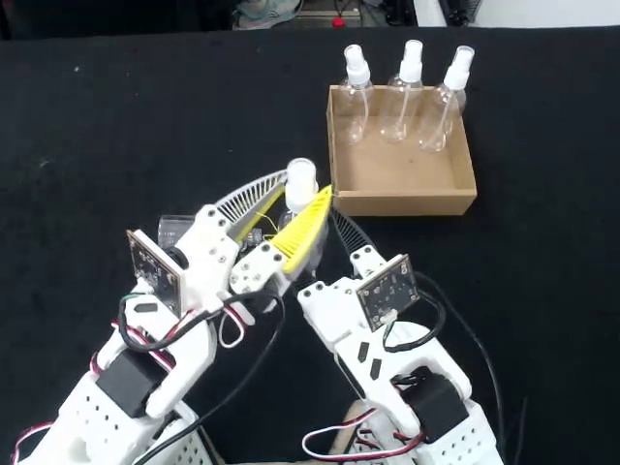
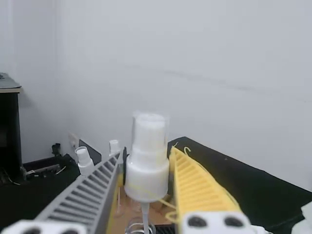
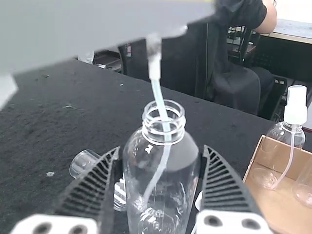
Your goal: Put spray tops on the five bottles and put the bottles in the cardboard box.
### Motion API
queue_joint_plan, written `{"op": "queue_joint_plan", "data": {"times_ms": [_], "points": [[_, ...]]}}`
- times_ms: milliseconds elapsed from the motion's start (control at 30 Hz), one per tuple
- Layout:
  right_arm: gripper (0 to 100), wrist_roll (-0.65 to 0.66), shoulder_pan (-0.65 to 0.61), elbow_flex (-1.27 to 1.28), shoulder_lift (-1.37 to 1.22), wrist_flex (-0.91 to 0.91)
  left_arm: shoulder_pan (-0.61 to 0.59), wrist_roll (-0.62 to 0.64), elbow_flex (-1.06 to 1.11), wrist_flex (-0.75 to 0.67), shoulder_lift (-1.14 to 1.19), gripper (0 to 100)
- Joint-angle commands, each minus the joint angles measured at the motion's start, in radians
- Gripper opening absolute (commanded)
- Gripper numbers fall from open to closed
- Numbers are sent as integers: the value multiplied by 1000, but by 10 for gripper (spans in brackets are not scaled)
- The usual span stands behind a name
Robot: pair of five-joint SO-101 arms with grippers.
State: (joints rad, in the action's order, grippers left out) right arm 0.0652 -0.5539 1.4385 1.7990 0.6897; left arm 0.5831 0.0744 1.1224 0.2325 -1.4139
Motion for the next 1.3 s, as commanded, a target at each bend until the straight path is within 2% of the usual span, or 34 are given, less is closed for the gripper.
{"op": "queue_joint_plan", "data": {"times_ms": [0, 133, 233, 400, 800, 933, 1067, 1267], "points": [[144, 8, -8, -7, 82, -28, -36, 3, -74, 5, -6, 139], [144, 8, -8, -7, 82, -28, -35, 20, -74, 17, -6, 203], [144, 8, -8, -7, 82, -28, -38, 121, -101, 81, -8, 252], [144, 8, -8, -7, 82, -28, -77, 135, -156, 161, -11, 256], [144, 8, -11, -15, 82, -8, -208, 137, -188, 163, -3, 260], [144, 8, -11, -15, 82, -8, -150, 127, -133, 161, -3, 261], [144, 8, -11, -15, 82, -8, -74, 46, -79, 161, -3, 256], [144, 8, -11, -15, 82, -8, -70, 35, -107, 161, -2, 256]]}}
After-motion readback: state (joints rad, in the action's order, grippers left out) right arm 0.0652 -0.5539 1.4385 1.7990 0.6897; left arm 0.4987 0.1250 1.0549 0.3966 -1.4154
